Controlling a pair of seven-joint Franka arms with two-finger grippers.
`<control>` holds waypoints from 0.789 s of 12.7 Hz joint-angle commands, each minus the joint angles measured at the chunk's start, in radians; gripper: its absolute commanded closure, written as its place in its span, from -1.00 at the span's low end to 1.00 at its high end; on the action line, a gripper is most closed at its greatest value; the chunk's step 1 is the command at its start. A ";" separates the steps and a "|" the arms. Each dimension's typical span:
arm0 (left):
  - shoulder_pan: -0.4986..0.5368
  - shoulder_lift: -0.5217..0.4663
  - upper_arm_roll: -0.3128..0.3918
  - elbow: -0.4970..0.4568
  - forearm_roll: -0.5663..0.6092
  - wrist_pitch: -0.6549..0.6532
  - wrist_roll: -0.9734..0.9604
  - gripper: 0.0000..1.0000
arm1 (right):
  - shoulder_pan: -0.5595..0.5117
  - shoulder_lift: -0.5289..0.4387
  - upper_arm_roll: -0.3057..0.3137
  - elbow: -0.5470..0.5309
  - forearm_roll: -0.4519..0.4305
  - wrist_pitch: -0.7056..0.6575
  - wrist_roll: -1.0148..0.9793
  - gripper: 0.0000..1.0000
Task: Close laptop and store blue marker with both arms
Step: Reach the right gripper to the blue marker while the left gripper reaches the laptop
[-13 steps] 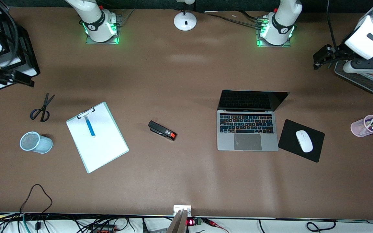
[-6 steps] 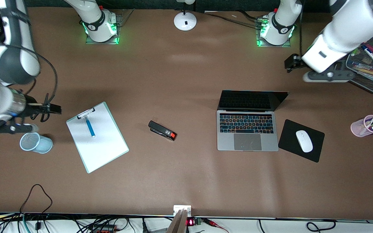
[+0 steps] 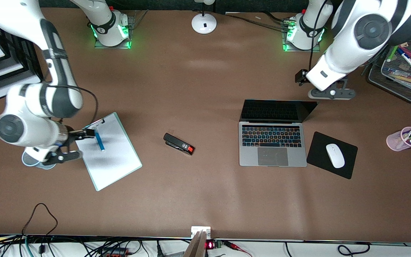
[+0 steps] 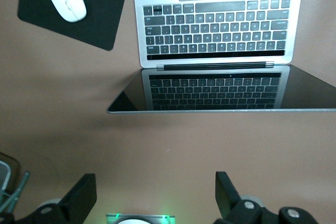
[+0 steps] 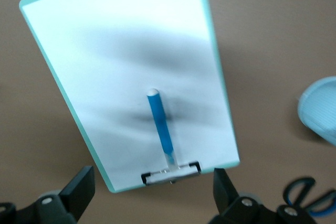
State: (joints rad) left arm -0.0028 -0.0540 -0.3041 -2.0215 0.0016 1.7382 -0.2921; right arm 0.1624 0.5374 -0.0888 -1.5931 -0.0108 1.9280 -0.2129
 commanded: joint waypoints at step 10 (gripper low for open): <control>-0.002 0.144 -0.075 -0.089 -0.017 0.176 -0.114 -1.00 | -0.011 0.119 -0.005 -0.022 -0.003 0.198 -0.230 -0.99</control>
State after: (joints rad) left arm -0.0074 0.0810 -0.3719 -2.1037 0.0016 1.8836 -0.3987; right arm 0.1574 0.6640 -0.0976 -1.6006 -0.0147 2.1057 -0.4256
